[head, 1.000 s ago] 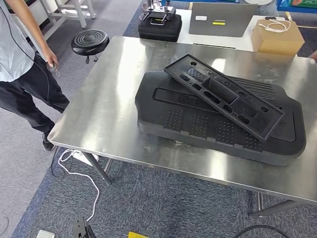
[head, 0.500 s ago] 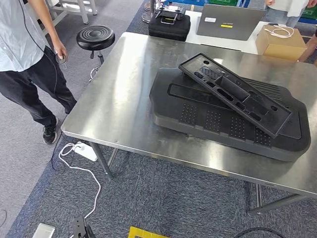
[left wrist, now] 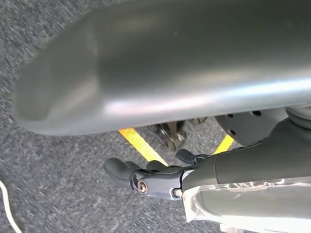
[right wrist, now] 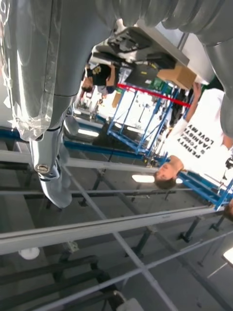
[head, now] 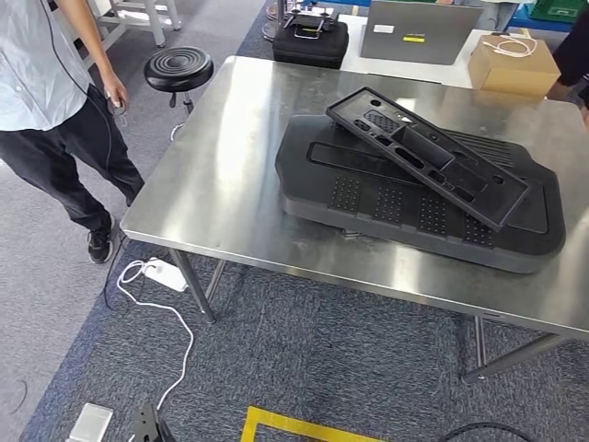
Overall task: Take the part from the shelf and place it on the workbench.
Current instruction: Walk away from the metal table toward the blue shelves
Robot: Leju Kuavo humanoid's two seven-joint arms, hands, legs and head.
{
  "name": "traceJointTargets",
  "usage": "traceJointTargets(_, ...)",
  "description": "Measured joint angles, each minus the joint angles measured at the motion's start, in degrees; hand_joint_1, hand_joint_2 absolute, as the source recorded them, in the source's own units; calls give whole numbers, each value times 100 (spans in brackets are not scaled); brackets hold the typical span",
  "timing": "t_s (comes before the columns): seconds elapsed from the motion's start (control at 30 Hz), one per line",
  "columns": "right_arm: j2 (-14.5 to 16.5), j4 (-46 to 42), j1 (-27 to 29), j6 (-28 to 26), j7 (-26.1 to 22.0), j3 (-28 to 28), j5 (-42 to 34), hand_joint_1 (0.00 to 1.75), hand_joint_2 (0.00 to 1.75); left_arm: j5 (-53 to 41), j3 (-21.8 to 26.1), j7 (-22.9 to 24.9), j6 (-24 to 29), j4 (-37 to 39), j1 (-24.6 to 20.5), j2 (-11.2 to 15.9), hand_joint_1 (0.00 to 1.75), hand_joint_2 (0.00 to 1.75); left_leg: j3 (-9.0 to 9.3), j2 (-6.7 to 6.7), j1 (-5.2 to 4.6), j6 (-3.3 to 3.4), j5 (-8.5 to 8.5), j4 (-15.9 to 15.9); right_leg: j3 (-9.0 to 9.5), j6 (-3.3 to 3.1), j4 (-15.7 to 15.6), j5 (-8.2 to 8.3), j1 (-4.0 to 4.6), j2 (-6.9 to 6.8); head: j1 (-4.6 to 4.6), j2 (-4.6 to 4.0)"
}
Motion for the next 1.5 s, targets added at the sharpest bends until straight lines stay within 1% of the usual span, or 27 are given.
traceJointTargets(0.03, 2, 1, 6, 0, 0, -4, 1, 0, 175, 0, 5, 0, 0, 0, 3, 5, 0, 0, -85, 0, 29, -38, -159, 339, -73, 16, 27, 32, -8, -7, 1, 0)
traceJointTargets(0.07, 4, 2, 10, 0, 0, -9, 1, 0, 175, 0, 10, 0, 1, 0, 6, 9, 0, 0, -106, 1, 57, -74, -199, 539, -148, 37, 60, 62, -20, -13, 1, 0)
traceJointTargets(0.1, 8, 2, 14, 0, 0, -13, 1, 0, 175, 0, 13, 0, 2, 0, 9, 12, 0, 0, -36, 1, 83, -108, -121, 542, -224, 61, 103, 88, -40, -17, 1, 0)
traceJointTargets(0.13, 10, 2, 19, 1, 0, -17, 1, 0, 175, 0, 15, 0, 4, 0, 11, 14, 0, 0, 133, 2, 108, -144, 38, 328, -301, 88, 158, 106, -67, -18, 1, 0)
traceJointTargets(0.2, 15, 1, 26, 1, 0, -27, 2, 0, 175, 0, 17, 0, 7, 0, 6, 14, 0, 0, 602, 0, 145, -216, 289, -425, -461, 157, 309, 122, -111, -15, -8, 0)
traceJointTargets(0.27, 17, -2, 37, 1, -2, -36, 8, 0, 175, 0, 19, -1, 9, 0, 0, 12, 0, 0, 834, -7, 139, -198, 310, -874, -580, 245, 431, 150, -117, -5, -14, 0)
traceJointTargets(0.37, 24, -3, 57, 2, -3, -45, 15, 0, 175, 1, 21, -1, 16, 1, 8, 10, 0, 0, 756, -2, 107, -29, 341, -892, -645, 356, 463, 214, -136, 3, -12, 0)
traceJointTargets(0.43, 25, -3, 66, 2, -3, -49, 16, 0, 175, 0, 22, 1, 16, 1, 2, 10, 0, 0, 650, 16, 105, 104, 438, -896, -736, 401, 672, -57, -154, 6, -6, 0)
traceJointTargets(0.53, 25, -1, 78, 2, -3, -52, 16, 0, 175, 0, 23, 3, 15, 0, -2, 11, 0, 0, 449, 33, 61, 206, 595, -893, -974, 429, 1668, -827, -157, 9, -1, 0)
traceJointTargets(0.57, 25, 1, 81, 2, -3, -54, 16, 0, 175, 0, 24, 4, 15, 0, 2, 11, 0, 0, 385, 38, 37, 218, 645, -889, -988, 424, 1933, -916, -154, 9, 0, 0)
traceJointTargets(0.6, 25, 1, 82, 2, -3, -59, 17, 0, 175, 0, 25, 4, 15, 0, 6, 11, 0, 0, 325, 40, 11, 227, 693, -887, -915, 403, 2012, -878, -146, 11, -1, 0)
traceJointTargets(0.63, 25, 2, 81, 2, -2, -66, 19, 0, 175, 0, 25, 4, 15, 0, 8, 11, 0, 0, 271, 39, -16, 234, 738, -885, -741, 366, 1870, -747, -129, 14, -2, 0)
traceJointTargets(0.7, 24, -1, 76, 2, -3, -84, 29, 0, 175, 0, 25, 4, 15, 0, 9, 5, 0, 0, 189, 32, -62, 237, 822, -885, -163, 230, 1078, -478, -59, 32, -7, 0)
traceJointTargets(0.77, 24, -10, 71, 2, -4, -96, 52, 0, 175, 0, 25, 2, 14, 0, 5, -5, 0, 0, 138, 27, -75, 207, 906, -888, 315, 115, 293, -428, 9, 50, -11, 0)
traceJointTargets(0.83, 23, -16, 71, 2, -4, -109, 78, 0, 175, 0, 25, 1, 10, 0, 3, -8, 0, 0, 100, 31, -51, 147, 997, -900, 426, 88, 22, -431, 52, 57, -9, 0)
traceJointTargets(0.9, 22, -15, 67, 3, -3, -121, 95, 0, 175, 0, 27, 2, 11, 0, 8, -4, 0, 0, 49, 25, -34, 88, 965, -872, 369, 65, -37, -316, 37, 40, -8, 0)
traceJointTargets(0.93, 22, -14, 65, 3, -3, -126, 102, 0, 175, 1, 28, 2, 13, 0, 12, -2, 0, 0, -2, 16, -31, 60, 816, -760, 316, 48, -63, -245, 20, 26, -13, 0)
traceJointTargets(1.03, 20, 4, 65, 4, -4, -137, 127, 0, 175, 3, 31, 2, 14, 0, 16, 10, 0, 0, -254, 2, 0, -20, 37, 174, 72, 25, -41, -71, 1, -8, -20, 0)
traceJointTargets(1.07, 20, 13, 66, 4, -4, -139, 136, 0, 175, 2, 32, 1, 13, 0, 17, 14, 0, 0, -302, 2, 13, -44, -87, 499, -20, 31, -8, -25, 0, -15, -19, 0)
traceJointTargets(1.1, 20, 22, 64, 4, -4, -140, 143, 0, 175, 2, 32, 1, 12, 0, 18, 17, 0, 0, -282, 2, 24, -65, -69, 676, -115, 42, 34, 15, -4, -21, -18, 0)
traceJointTargets(1.13, 20, 31, 63, 4, -4, -143, 148, 0, 175, 2, 32, 0, 11, 0, 18, 20, 0, 0, -176, 3, 38, -84, 58, 661, -214, 60, 86, 48, -12, -24, -18, 0)
traceJointTargets(1.2, 20, 43, 62, 4, -4, -149, 153, 0, 175, 2, 32, 0, 9, 0, 13, 24, 0, 0, 292, 4, 76, -127, 342, 79, -407, 106, 223, 94, -35, -24, -20, 0)
traceJointTargets(1.27, 20, 48, 59, 4, -4, -157, 162, 0, 175, 2, 32, 0, -4, 0, 0, 23, 0, 0, 742, 0, 83, -115, 343, -636, -562, 165, 375, 126, -37, -19, -21, 0)
traceJointTargets(1.3, 19, 49, 57, 4, -4, -160, 167, 0, 175, 1, 32, 0, -12, 0, -7, 22, 0, 0, 839, -4, 75, -90, 281, -829, -617, 201, 424, 153, -31, -17, -22, 0)
traceJointTargets(1.4, 13, 61, 52, 5, -4, -163, 179, 0, 175, -1, 32, 2, -17, 0, -5, 20, 0, 0, 773, -5, 59, 64, 295, -914, -718, 309, 482, 193, -46, -8, -17, 0)
traceJointTargets(1.43, 10, 68, 50, 6, -4, -164, 182, 0, 175, 1, 32, 3, -17, 0, -3, 20, 0, 0, 723, 1, 63, 126, 343, -915, -757, 341, 567, 72, -56, -4, -13, 0)
traceJointTargets(1.5, 2, 92, 44, 7, -4, -165, 192, 0, 175, 1, 32, 7, -17, 0, -5, 20, 0, 0, 600, 19, 61, 216, 451, -917, -896, 399, 1066, -433, -74, 2, -5, 0)
